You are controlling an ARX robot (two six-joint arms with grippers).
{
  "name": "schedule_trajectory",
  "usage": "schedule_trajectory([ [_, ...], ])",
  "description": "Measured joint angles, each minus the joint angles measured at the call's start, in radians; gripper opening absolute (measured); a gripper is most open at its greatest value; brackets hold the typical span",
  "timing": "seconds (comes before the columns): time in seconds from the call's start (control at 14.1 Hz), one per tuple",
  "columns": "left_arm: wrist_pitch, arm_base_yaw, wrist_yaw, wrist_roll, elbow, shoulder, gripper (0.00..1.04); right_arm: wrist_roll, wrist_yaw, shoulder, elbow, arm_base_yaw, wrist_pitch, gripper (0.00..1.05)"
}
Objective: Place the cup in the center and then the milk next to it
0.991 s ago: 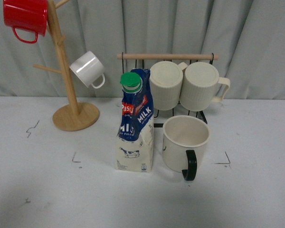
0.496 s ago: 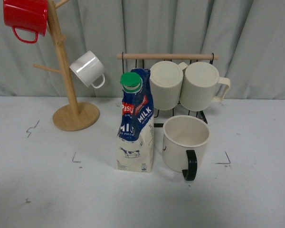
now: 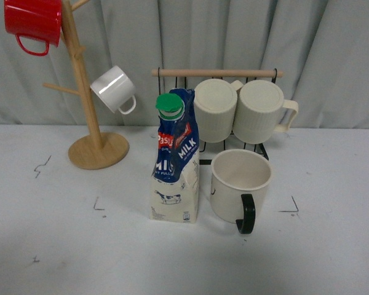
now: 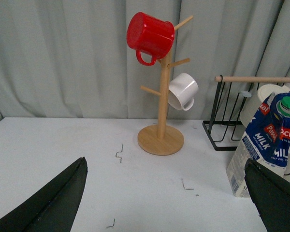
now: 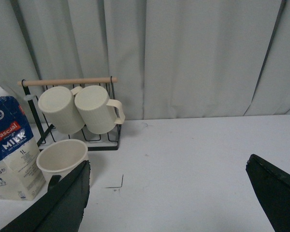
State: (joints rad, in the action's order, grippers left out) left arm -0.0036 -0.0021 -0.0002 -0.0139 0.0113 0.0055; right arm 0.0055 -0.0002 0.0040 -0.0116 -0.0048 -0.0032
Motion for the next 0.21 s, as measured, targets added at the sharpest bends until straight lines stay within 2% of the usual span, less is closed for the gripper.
schedule_trajectory([
  [0.21, 0.0, 0.0, 0.0, 0.0, 0.0, 0.0, 0.98, 0.0, 0.0, 0.0, 0.0, 0.0, 0.0, 0.98],
])
